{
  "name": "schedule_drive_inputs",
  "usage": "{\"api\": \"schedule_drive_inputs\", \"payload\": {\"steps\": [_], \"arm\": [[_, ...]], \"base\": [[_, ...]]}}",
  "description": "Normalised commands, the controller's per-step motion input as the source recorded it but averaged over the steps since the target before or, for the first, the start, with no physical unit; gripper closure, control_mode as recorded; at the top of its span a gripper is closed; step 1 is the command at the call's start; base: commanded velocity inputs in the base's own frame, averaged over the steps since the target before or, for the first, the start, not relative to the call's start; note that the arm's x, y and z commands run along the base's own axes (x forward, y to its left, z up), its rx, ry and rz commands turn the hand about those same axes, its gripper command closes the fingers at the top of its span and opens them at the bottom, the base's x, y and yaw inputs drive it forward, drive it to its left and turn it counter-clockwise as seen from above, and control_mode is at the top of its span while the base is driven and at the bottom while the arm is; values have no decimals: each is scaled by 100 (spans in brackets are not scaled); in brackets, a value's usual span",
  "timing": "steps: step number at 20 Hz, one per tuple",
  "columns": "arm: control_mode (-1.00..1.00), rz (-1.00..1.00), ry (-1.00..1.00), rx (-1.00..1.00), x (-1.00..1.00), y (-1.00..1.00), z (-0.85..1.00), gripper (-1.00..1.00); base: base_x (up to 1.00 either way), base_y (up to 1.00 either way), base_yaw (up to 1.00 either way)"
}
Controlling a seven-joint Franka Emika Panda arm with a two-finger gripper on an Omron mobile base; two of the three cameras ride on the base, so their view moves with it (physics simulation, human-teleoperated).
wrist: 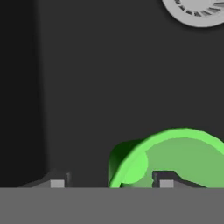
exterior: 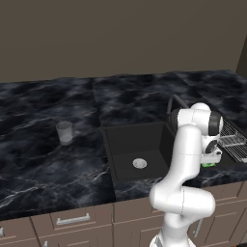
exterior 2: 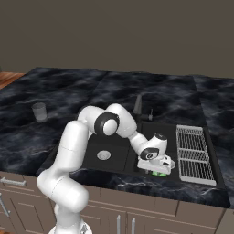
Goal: Move any existing items from the left basin to the right basin for drying. Then move the glass cup from the counter to the left basin of the sink for washing.
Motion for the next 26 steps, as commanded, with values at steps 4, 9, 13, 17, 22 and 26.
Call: {"api": "schedule_drive_inputs", "payload": {"steps": [4,9,13,17,22,26], "arm": [[-100,0,0,0,-6,0,0,-100],[-100,0,0,0,-14,8,8,-100],[-100,0,-3,-1,-10,10,31,-100],[-100,0,-4,-3,0,13,39,-100],[-100,0,-2,-4,0,13,39,-100],[-100,0,-3,-4,0,16,42,-100]], "base": [[0,0,0],[0,0,0],[0,0,0],[0,0,0],[0,0,0],[0,0,0]]}}
